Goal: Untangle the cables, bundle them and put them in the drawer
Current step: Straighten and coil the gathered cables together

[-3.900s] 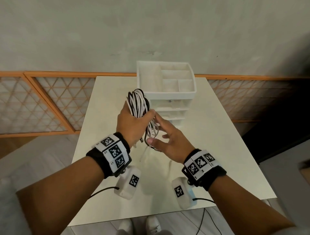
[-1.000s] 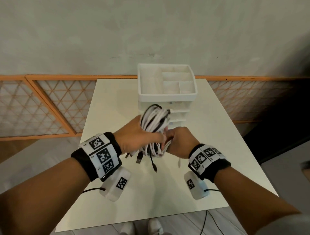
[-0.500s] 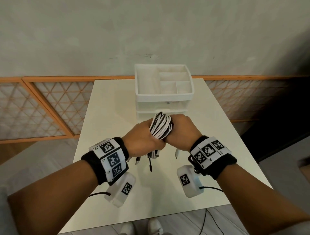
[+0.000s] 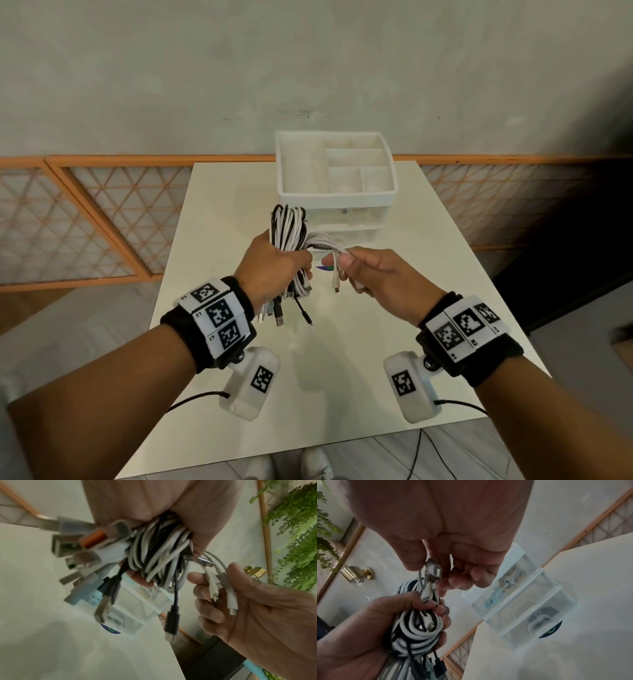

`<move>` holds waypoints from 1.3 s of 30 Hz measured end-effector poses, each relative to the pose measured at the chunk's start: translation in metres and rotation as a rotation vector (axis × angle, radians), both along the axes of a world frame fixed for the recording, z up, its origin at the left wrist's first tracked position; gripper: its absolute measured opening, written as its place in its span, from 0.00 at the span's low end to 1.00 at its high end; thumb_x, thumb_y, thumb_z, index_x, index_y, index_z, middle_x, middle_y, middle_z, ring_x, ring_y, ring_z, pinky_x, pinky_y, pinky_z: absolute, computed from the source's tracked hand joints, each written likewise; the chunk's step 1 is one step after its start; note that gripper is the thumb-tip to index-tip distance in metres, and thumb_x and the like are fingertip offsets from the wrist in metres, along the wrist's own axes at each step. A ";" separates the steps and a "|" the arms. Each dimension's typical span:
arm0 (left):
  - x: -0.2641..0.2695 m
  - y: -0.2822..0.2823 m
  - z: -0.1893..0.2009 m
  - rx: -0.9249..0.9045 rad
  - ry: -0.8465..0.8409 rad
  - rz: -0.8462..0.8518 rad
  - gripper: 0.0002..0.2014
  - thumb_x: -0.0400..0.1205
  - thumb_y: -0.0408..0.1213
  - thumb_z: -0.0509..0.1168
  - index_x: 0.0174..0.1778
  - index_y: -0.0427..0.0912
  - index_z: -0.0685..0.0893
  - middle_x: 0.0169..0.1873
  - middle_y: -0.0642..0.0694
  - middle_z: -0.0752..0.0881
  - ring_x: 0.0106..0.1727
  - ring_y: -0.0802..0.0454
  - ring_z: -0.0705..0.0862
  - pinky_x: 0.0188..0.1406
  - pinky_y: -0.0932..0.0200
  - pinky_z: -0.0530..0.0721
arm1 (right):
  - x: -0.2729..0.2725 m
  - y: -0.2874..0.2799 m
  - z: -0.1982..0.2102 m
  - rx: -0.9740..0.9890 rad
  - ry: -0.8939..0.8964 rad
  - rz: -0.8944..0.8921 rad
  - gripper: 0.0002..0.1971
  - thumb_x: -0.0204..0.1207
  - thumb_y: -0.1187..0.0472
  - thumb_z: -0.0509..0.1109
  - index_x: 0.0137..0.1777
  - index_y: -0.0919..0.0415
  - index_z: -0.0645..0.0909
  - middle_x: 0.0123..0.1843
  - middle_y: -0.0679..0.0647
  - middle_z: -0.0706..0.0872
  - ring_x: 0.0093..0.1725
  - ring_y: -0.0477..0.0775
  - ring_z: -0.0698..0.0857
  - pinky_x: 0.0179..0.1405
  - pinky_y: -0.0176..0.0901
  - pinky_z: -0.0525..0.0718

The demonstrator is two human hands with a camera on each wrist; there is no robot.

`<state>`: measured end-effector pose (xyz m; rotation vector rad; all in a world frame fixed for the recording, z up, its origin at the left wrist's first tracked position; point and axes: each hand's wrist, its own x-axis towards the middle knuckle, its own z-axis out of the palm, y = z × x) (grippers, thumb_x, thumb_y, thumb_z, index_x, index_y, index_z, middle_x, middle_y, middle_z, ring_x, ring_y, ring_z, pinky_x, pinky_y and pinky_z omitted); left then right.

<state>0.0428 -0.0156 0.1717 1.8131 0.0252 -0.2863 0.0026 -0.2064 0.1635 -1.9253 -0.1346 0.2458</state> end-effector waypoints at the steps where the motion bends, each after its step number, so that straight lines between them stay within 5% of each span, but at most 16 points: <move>1: 0.001 0.000 -0.001 0.010 0.001 -0.004 0.10 0.73 0.24 0.67 0.47 0.23 0.82 0.38 0.27 0.89 0.29 0.46 0.87 0.31 0.53 0.87 | -0.001 0.001 0.000 0.023 0.021 -0.004 0.17 0.87 0.53 0.59 0.62 0.58 0.87 0.29 0.34 0.80 0.31 0.37 0.73 0.35 0.24 0.72; 3: 0.002 0.000 -0.003 0.041 0.004 -0.032 0.09 0.72 0.27 0.68 0.47 0.27 0.83 0.39 0.29 0.89 0.31 0.46 0.88 0.35 0.48 0.89 | -0.002 0.003 0.002 0.066 0.050 -0.020 0.14 0.87 0.52 0.60 0.59 0.51 0.88 0.26 0.38 0.74 0.31 0.41 0.71 0.34 0.26 0.71; 5: 0.001 0.000 -0.003 0.082 -0.001 -0.086 0.07 0.73 0.29 0.70 0.44 0.32 0.83 0.36 0.34 0.90 0.33 0.45 0.89 0.38 0.45 0.90 | -0.001 0.006 0.004 0.139 0.049 -0.078 0.13 0.86 0.51 0.63 0.44 0.44 0.88 0.27 0.50 0.71 0.28 0.47 0.67 0.30 0.34 0.68; 7: -0.004 -0.002 -0.001 0.120 -0.009 -0.184 0.06 0.73 0.31 0.72 0.43 0.36 0.83 0.34 0.38 0.90 0.33 0.47 0.89 0.35 0.51 0.89 | 0.004 0.008 0.002 0.184 -0.009 -0.183 0.18 0.85 0.55 0.63 0.32 0.48 0.83 0.26 0.56 0.71 0.24 0.48 0.67 0.29 0.38 0.65; 10: -0.011 -0.008 -0.001 0.152 -0.021 -0.250 0.06 0.73 0.33 0.73 0.43 0.39 0.83 0.32 0.42 0.90 0.33 0.47 0.89 0.37 0.50 0.90 | 0.010 0.008 0.001 0.080 -0.057 -0.251 0.16 0.88 0.65 0.57 0.41 0.59 0.83 0.21 0.38 0.78 0.21 0.36 0.75 0.29 0.29 0.67; 15: -0.003 -0.003 -0.002 0.090 -0.032 0.003 0.08 0.69 0.36 0.70 0.42 0.38 0.84 0.32 0.39 0.89 0.39 0.35 0.90 0.42 0.34 0.90 | 0.000 0.009 0.003 -0.024 0.040 -0.081 0.20 0.88 0.62 0.55 0.47 0.65 0.89 0.37 0.47 0.89 0.30 0.38 0.79 0.31 0.25 0.72; 19: -0.001 0.000 -0.001 0.097 -0.030 -0.029 0.09 0.65 0.40 0.70 0.39 0.43 0.83 0.30 0.45 0.87 0.34 0.43 0.86 0.42 0.34 0.90 | -0.004 0.012 0.003 0.077 0.069 -0.056 0.13 0.86 0.60 0.65 0.57 0.62 0.91 0.33 0.39 0.81 0.28 0.38 0.76 0.30 0.25 0.70; 23: -0.003 -0.002 -0.001 0.102 -0.027 -0.103 0.10 0.65 0.42 0.71 0.38 0.43 0.82 0.29 0.47 0.86 0.33 0.46 0.87 0.39 0.42 0.89 | -0.003 0.012 0.001 0.285 0.105 -0.110 0.10 0.79 0.62 0.73 0.50 0.70 0.91 0.32 0.62 0.75 0.26 0.51 0.64 0.26 0.42 0.59; 26: -0.005 -0.002 -0.002 0.097 -0.007 -0.152 0.06 0.70 0.34 0.71 0.41 0.38 0.83 0.29 0.45 0.88 0.35 0.45 0.89 0.37 0.48 0.89 | 0.001 0.013 0.000 0.338 0.073 -0.224 0.10 0.79 0.64 0.74 0.46 0.73 0.90 0.27 0.57 0.80 0.23 0.52 0.69 0.24 0.40 0.66; 30: -0.009 -0.002 -0.003 0.047 -0.026 -0.201 0.11 0.71 0.32 0.71 0.45 0.31 0.85 0.42 0.30 0.89 0.45 0.34 0.90 0.49 0.40 0.89 | 0.008 0.015 -0.003 0.407 0.036 -0.392 0.08 0.78 0.65 0.74 0.42 0.70 0.91 0.26 0.59 0.81 0.22 0.55 0.71 0.24 0.42 0.71; 35: -0.010 -0.006 -0.002 -0.023 -0.081 -0.236 0.06 0.74 0.28 0.69 0.45 0.36 0.87 0.39 0.32 0.88 0.41 0.42 0.88 0.44 0.48 0.88 | 0.005 0.032 -0.010 0.332 -0.049 -0.418 0.07 0.77 0.60 0.77 0.40 0.63 0.93 0.26 0.57 0.85 0.23 0.51 0.76 0.23 0.41 0.74; 39: -0.012 -0.006 0.004 -0.029 -0.134 -0.315 0.04 0.75 0.22 0.67 0.40 0.33 0.86 0.31 0.44 0.89 0.35 0.54 0.88 0.39 0.59 0.86 | 0.004 0.039 -0.018 0.371 -0.045 -0.361 0.11 0.81 0.59 0.72 0.37 0.59 0.91 0.26 0.56 0.82 0.27 0.52 0.76 0.27 0.42 0.75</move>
